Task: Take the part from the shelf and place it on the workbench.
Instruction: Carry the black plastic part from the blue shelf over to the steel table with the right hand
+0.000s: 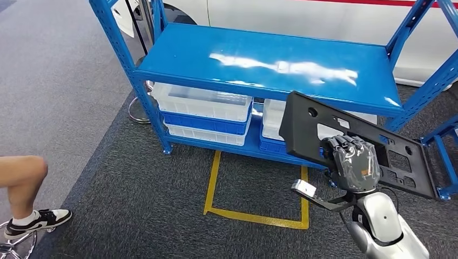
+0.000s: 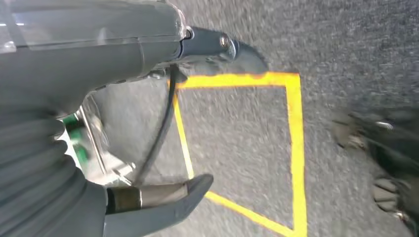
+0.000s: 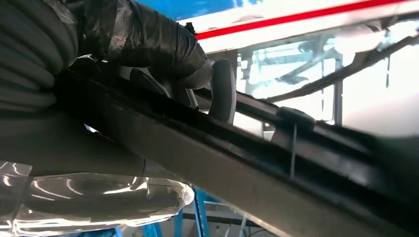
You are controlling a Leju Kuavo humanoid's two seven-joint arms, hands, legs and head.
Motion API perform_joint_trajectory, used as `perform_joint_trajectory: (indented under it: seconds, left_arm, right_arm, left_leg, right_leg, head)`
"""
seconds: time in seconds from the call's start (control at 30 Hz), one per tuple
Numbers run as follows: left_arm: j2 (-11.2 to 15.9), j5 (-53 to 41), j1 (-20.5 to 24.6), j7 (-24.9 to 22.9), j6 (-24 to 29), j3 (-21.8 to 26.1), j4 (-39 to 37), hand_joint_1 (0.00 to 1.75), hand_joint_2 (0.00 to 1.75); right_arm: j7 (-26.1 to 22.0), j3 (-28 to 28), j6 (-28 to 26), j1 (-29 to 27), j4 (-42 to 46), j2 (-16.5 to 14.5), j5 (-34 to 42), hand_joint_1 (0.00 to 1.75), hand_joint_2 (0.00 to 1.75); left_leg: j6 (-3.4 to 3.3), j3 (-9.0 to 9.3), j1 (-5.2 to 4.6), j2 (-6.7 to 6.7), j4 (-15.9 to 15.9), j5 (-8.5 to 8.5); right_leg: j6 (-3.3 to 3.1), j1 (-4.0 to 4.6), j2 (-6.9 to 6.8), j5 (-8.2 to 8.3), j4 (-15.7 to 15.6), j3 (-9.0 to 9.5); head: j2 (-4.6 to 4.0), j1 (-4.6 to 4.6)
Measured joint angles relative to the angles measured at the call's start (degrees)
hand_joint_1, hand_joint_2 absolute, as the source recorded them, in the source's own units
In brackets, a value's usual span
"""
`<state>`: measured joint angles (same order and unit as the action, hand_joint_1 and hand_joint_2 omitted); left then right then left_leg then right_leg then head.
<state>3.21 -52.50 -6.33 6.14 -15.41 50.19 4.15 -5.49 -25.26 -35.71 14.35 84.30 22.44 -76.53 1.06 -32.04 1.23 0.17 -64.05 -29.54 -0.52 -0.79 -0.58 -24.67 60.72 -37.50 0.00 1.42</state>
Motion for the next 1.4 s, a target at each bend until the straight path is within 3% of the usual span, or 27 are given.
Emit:
perform_joint_trajectory:
  seconds: [0.07, 0.13, 0.17, 0.23, 0.3, 0.33, 0.4, 0.43, 0.47, 0.53, 0.6, 0.67, 0.7, 0.8, 0.83, 0.87, 0.9, 0.93, 0.97, 1.03, 1.1, 1.17, 1.2, 1.27, 1.33, 1.37, 1.4]
  left_arm:
    - [0.0, 0.7, 0.1, -0.2, 0.1, 0.9, -0.9, 0.00, 1.75]
    - [-0.1, 0.9, 0.0, -0.3, 0.4, 1.4, -1.6, 0.00, 1.75]
    - [-0.1, 1.0, 0.0, -0.3, 0.5, 1.5, -1.9, 0.00, 1.75]
    - [-0.1, 1.3, 0.1, -0.4, 0.6, 1.5, -2.4, 0.00, 1.75]
    - [-0.1, 1.9, 0.1, -0.4, 0.5, 1.5, -2.6, 0.00, 1.75]
    - [-0.1, 2.3, 0.1, -0.4, 0.5, 1.5, -2.7, 0.00, 1.75]
    - [-0.2, 3.4, 0.1, -0.4, 0.5, 1.5, -3.0, 0.00, 1.75]
    - [-0.3, 3.9, 0.1, -0.4, 0.5, 1.4, -3.1, 0.00, 1.75]
    - [-0.3, 4.5, 0.1, -0.3, 0.5, 1.3, -3.2, 0.00, 1.75]
    - [-0.5, 5.6, 0.1, -0.3, 0.5, 1.0, -3.3, 0.00, 1.75]
    - [-0.6, 6.8, 0.0, -0.3, 0.6, 0.5, -3.4, 0.00, 1.75]
    - [-0.7, 7.9, -0.2, -0.3, 0.7, -0.2, -3.6, 0.00, 1.75]
    - [-0.7, 8.4, -0.2, -0.3, 0.7, -0.5, -3.6, 0.00, 1.75]
    - [-0.8, 9.7, -0.3, -0.3, 0.8, -1.5, -3.7, 0.00, 1.75]
    - [-0.9, 10.2, -0.3, -0.3, 0.8, -1.8, -3.7, 0.00, 1.75]
    - [-0.9, 10.8, -0.3, -0.2, 0.8, -2.1, -3.7, 0.00, 1.75]
    - [-0.9, 11.3, -0.2, -0.2, 0.8, -2.4, -3.7, 0.00, 1.75]
    - [-0.9, 11.8, -0.2, -0.2, 0.8, -2.8, -3.7, 0.00, 1.75]
    - [-0.9, 12.2, -0.2, -0.2, 0.8, -3.1, -3.7, 0.00, 1.75]
    - [-0.8, 12.7, -0.2, -0.1, 0.8, -3.6, -3.7, 0.00, 1.75]
    - [-0.7, 13.0, -0.2, 0.0, 0.7, -4.1, -3.7, 0.00, 1.75]
    - [-0.7, 13.3, -0.2, 0.1, 0.5, -4.7, -3.7, 0.00, 1.75]
    - [-0.6, 13.5, -0.1, 0.1, 0.3, -5.1, -3.7, 0.00, 1.75]
    - [-0.5, 13.8, 0.0, 0.0, -0.2, -6.2, -3.7, 0.00, 1.75]
    - [-0.4, 14.0, 0.2, -0.1, -0.7, -7.2, -3.7, 0.00, 1.75]
    - [-0.3, 14.0, 0.4, -0.2, -0.9, -7.7, -3.7, 0.00, 1.75]
    - [-0.2, 14.1, 0.6, -0.2, -1.1, -8.3, -3.7, 0.00, 1.75]
  right_arm:
    - [-0.1, 1.8, 0.2, -1.0, 0.4, 1.2, -0.1, 1.75, 1.75]
    - [-0.2, 2.9, 0.3, -1.4, 0.5, 2.2, -0.2, 1.75, 1.75]
    - [-0.2, 3.2, 0.3, -1.7, 0.6, 2.7, -0.2, 1.75, 1.75]
    - [-0.2, 3.7, 0.3, -2.3, 0.6, 3.5, -0.2, 1.75, 1.75]
    - [-0.1, 4.0, 0.3, -2.7, 0.6, 4.2, 0.1, 1.75, 1.75]
    - [0.0, 4.2, 0.3, -3.1, 0.6, 4.6, 0.4, 1.75, 1.75]
    - [0.2, 4.7, 0.3, -4.2, 0.8, 5.4, 0.9, 1.75, 1.75]
    - [0.3, 5.0, 0.2, -4.7, 1.1, 5.9, 1.2, 1.75, 1.75]
    - [0.3, 5.4, 0.2, -5.2, 1.4, 6.4, 1.4, 1.75, 1.75]
    - [0.4, 6.5, 0.2, -6.1, 2.2, 7.4, 1.8, 1.75, 1.75]
    - [0.4, 7.8, 0.2, -7.2, 2.7, 8.2, 2.1, 1.75, 1.75]
    - [0.6, 9.1, 0.4, -8.3, 2.9, 8.6, 2.2, 1.75, 1.75]
    - [0.7, 9.7, 0.7, -8.8, 2.9, 8.7, 2.2, 1.75, 1.75]
    - [1.2, 11.8, 1.3, -10.5, 2.8, 9.0, 2.1, 1.75, 1.75]
    - [1.4, 12.5, 1.7, -11.0, 2.7, 9.1, 2.1, 1.75, 1.75]
    - [1.5, 13.2, 2.2, -11.4, 2.5, 9.2, 2.4, 1.75, 1.75]
    - [1.5, 13.8, 2.7, -11.8, 2.3, 9.3, 2.9, 1.75, 1.75]
    - [1.5, 14.4, 3.2, -12.1, 2.1, 9.5, 3.6, 1.75, 1.75]
    - [1.4, 14.8, 3.4, -12.4, 1.9, 9.7, 4.2, 1.75, 1.75]
    - [0.9, 15.6, 3.5, -12.9, 1.6, 10.0, 5.4, 1.75, 1.75]
    - [0.3, 16.1, 3.6, -13.1, 1.6, 10.3, 6.4, 1.75, 1.75]
    - [-0.3, 16.4, 3.9, -13.2, 1.5, 10.5, 6.9, 1.75, 1.75]
    - [-0.7, 16.4, 4.0, -13.1, 1.4, 10.5, 7.0, 1.75, 1.75]
    - [-1.3, 16.4, 4.5, -12.3, 1.1, 10.4, 6.9, 1.75, 1.75]
    - [-1.7, 16.4, 5.0, -10.9, 0.5, 10.2, 6.8, 1.75, 1.75]
    - [-1.9, 16.3, 5.3, -10.2, 0.2, 10.0, 6.8, 1.75, 1.75]
    - [-2.1, 16.1, 5.5, -9.4, -0.3, 9.7, 6.8, 1.75, 1.75]
  left_leg:
    - [-0.71, 3.13, -0.38, -0.19, 4.6, -0.99]
    - [-1.63, 2.64, -0.55, -0.15, 5.5, 0.01]
    - [-2.18, 2.31, -0.52, -0.01, 5.9, 0.71]
    - [-3.20, 1.14, -0.40, 0.31, 6.5, 2.42]
    - [-3.64, -0.67, -0.62, 0.44, 6.5, 3.95]
    - [-3.67, -1.73, -0.73, 0.46, 6.4, 4.70]
    - [-3.57, -3.95, -0.87, 0.44, 6.0, 6.14]
    - [-3.44, -5.02, -0.89, 0.42, 5.7, 6.77]
    - [-3.23, -5.94, -0.92, 0.40, 5.4, 7.33]
    - [-2.67, -7.05, -1.08, 0.35, 4.9, 8.39]
    - [-2.04, -7.15, -1.21, 0.32, 5.2, 9.58]
    - [-1.37, -7.46, -1.16, 0.19, 5.3, 9.66]
    - [-1.01, -7.97, -1.11, 0.12, 4.4, 7.93]
    - [-0.10, -9.77, -0.91, 0.06, -4.4, -1.51]
    - [0.09, -9.95, -0.86, 0.07, -7.9, -3.10]
    - [0.18, -9.66, -0.83, 0.07, -10.4, -3.19]
    - [0.16, -8.63, -0.81, 0.06, -11.4, -2.12]
    - [-0.02, -6.57, -0.81, 0.05, -10.2, -0.58]
    - [-0.37, -3.54, -0.87, 0.00, -7.2, 0.50]
    - [-1.25, 3.68, -1.17, -0.12, 2.1, -0.34]
    - [-1.88, 7.14, -1.58, -0.18, 7.7, -1.84]
    - [-2.48, 6.68, -1.60, -0.02, 8.7, -0.84]
    - [-2.94, 6.19, -1.49, 0.13, 9.0, -0.06]
    - [-3.72, 4.79, -1.30, 0.50, 9.4, 1.62]
    - [-3.99, 2.86, -1.38, 0.62, 9.0, 2.97]
    - [-3.94, 1.79, -1.39, 0.65, 8.7, 3.59]
    - [-3.81, 0.58, -1.35, 0.66, 8.3, 4.17]
  right_leg:
    - [0.85, -0.08, -0.01, 0.90, 0.0, -0.19]
    - [1.74, -0.32, 0.05, 1.79, -0.5, -0.16]
    - [2.08, -0.44, 0.17, 1.18, -0.3, -0.38]
    - [2.50, -0.57, 0.38, -3.42, 2.9, -1.39]
    - [2.79, -0.55, 0.46, -9.10, 9.3, -2.63]
    - [2.90, -0.53, 0.46, -10.24, 12.3, -2.77]
    - [2.94, -0.51, 0.47, -8.48, 14.1, -0.89]
    - [2.86, -0.51, 0.47, -6.75, 12.1, 1.45]
    - [2.71, -0.49, 0.46, -6.10, 8.3, 4.55]
    - [2.14, -0.20, 0.49, -7.17, 0.4, 9.89]
    - [1.33, 0.21, 0.53, -8.06, -2.7, 11.30]
    - [0.32, -0.01, 0.37, -6.76, -2.7, 10.25]
    - [-0.21, -0.17, 0.27, -5.92, -2.9, 9.49]
    - [-0.99, -0.30, 0.04, -3.53, -2.9, 6.75]
    - [-0.98, -0.27, 0.01, -2.81, -2.7, 5.80]
    - [-0.93, -0.22, -0.01, -2.12, -2.5, 4.80]
    - [-0.86, -0.18, -0.02, -1.47, -2.3, 3.73]
    - [-0.76, -0.13, -0.03, -0.87, -2.0, 2.69]
    - [-0.65, -0.11, -0.03, -0.34, -1.6, 1.81]
    - [-0.21, 0.01, -0.05, 0.60, -1.2, 0.71]
    - [0.45, -0.11, -0.10, 1.70, -1.4, 0.47]
    - [1.15, -0.30, 0.00, 2.56, -1.9, 0.30]
    - [1.41, -0.34, 0.12, 1.67, -1.4, -0.05]
    - [1.71, -0.46, 0.35, -3.40, 2.6, -1.37]
    - [2.06, -0.55, 0.38, -8.49, 9.5, -2.80]
    - [2.28, -0.61, 0.38, -9.05, 12.3, -2.97]
    - [2.49, -0.73, 0.37, -8.21, 13.5, -2.42]
  head:
    - [0.01, -0.02]
    - [0.01, 0.03]
    - [0.00, 0.05]
    - [0.00, -0.05]
    - [0.00, -0.13]
    - [0.00, -0.14]
    - [0.00, -0.13]
    - [0.00, -0.13]
    - [0.00, -0.12]
    - [0.00, -0.09]
    - [0.00, -0.21]
    - [0.01, -0.35]
    - [0.01, -0.31]
    - [0.00, -0.14]
    - [0.00, -0.13]
    - [0.00, -0.13]
    - [0.00, -0.11]
    - [0.00, -0.11]
    - [0.00, -0.10]
    - [0.00, -0.11]
    - [0.00, -0.10]
    - [0.00, -0.05]
    - [0.00, -0.07]
    - [0.00, -0.23]
    - [0.00, -0.32]
    - [0.00, -0.33]
    - [0.00, -0.32]
